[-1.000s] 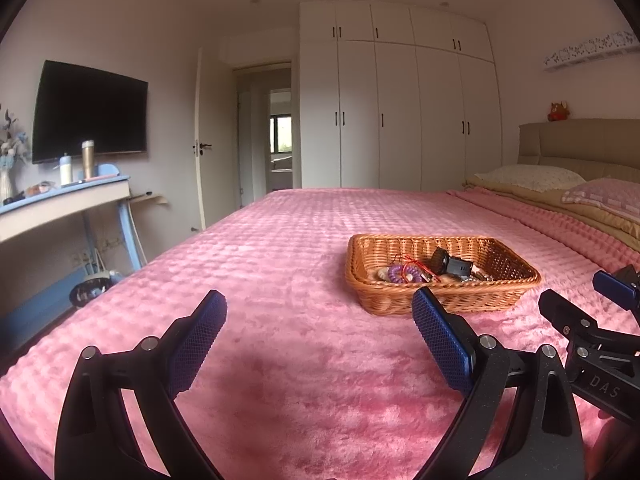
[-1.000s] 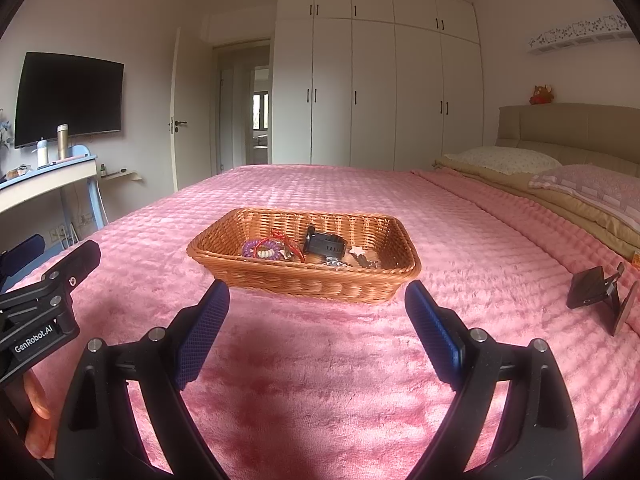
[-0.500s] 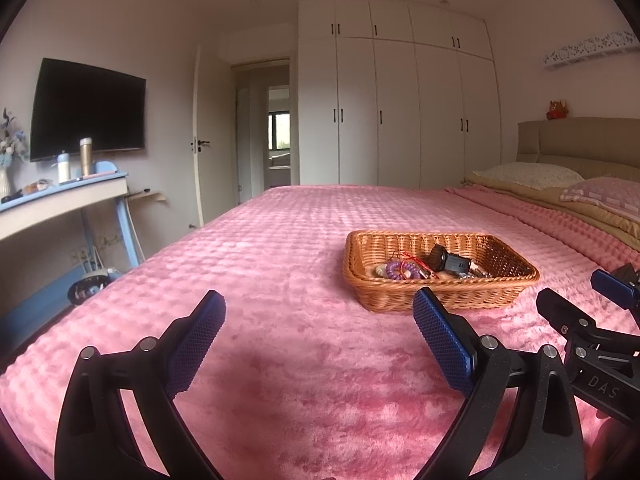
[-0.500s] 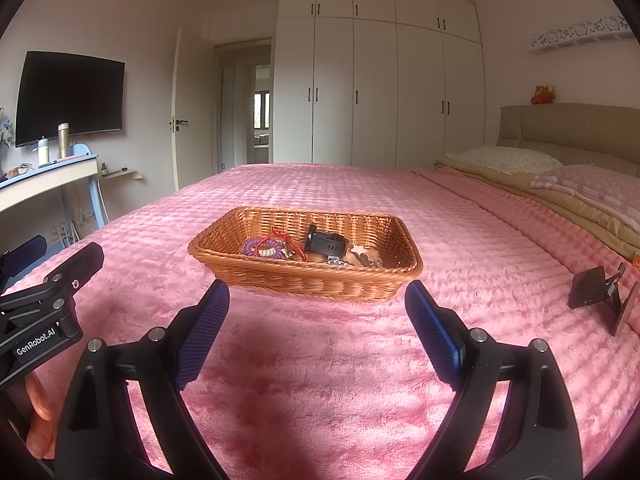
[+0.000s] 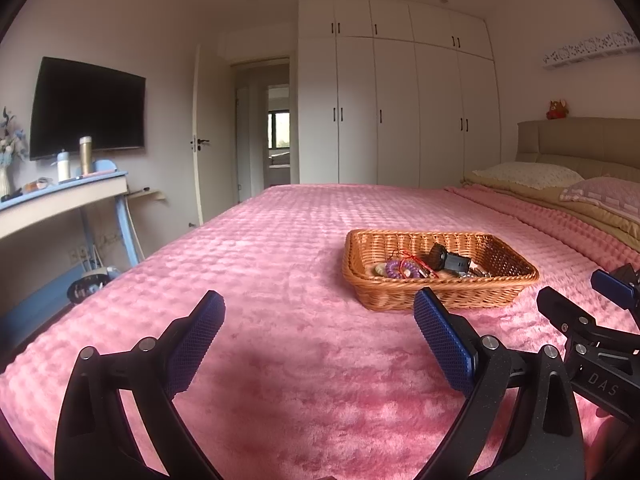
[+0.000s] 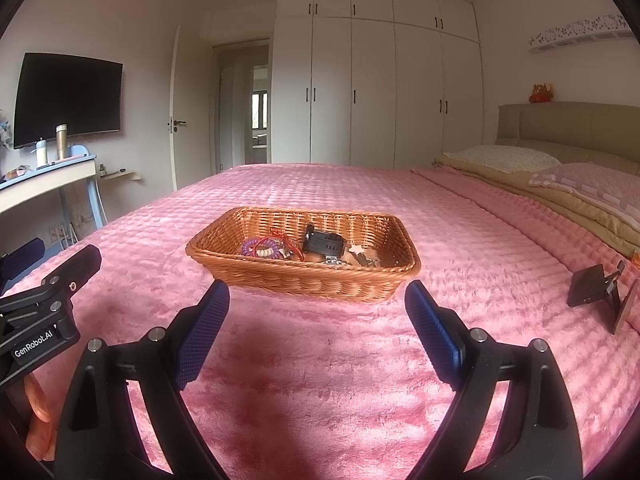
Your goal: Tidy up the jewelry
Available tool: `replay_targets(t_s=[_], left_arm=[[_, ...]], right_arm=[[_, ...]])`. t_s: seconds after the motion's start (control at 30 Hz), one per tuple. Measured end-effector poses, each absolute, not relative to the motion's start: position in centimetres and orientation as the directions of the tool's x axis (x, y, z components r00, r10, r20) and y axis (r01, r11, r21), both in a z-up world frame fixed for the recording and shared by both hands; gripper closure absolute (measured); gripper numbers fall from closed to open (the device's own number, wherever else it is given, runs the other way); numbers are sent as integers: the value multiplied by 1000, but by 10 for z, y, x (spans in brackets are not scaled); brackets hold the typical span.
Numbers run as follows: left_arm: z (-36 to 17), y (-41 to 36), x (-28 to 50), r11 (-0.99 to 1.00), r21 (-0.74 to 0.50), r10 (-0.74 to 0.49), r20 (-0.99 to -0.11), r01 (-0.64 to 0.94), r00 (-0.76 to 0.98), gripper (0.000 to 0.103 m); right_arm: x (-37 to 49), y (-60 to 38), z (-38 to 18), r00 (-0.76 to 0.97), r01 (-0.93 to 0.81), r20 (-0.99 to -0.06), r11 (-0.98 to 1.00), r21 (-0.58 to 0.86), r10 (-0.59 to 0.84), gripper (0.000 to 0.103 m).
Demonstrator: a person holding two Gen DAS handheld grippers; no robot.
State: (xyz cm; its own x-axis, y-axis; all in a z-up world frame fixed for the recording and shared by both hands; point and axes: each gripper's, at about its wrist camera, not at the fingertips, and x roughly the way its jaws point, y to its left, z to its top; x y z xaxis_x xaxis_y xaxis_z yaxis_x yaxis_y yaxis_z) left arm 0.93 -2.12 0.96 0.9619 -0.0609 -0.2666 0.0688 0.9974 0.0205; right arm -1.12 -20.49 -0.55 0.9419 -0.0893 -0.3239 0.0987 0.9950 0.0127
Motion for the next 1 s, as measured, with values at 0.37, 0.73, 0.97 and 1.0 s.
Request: replay_targets(t_s=[0.37,0.73,0.97,1.0], left_arm=[[9,-21,9,997,20,-62,-265,70,962,10],[9,-21,9,997,21,-60,-264,68,963,9],[9,-21,8,997,23,-59,-265,68,962,9],[9,-21,8,997,24,-58,-265,67,963,9]], right_arm=[[-11,-207,-6,943,102,-321,995,15,-92,18],[-11,-206,-6,942,103,-322,995,15,-93,18],[-11,-207,-6,942,104,-323,994,15,-94,18],[-12,-207,-6,942,104,-323,994,14,-94,18]])
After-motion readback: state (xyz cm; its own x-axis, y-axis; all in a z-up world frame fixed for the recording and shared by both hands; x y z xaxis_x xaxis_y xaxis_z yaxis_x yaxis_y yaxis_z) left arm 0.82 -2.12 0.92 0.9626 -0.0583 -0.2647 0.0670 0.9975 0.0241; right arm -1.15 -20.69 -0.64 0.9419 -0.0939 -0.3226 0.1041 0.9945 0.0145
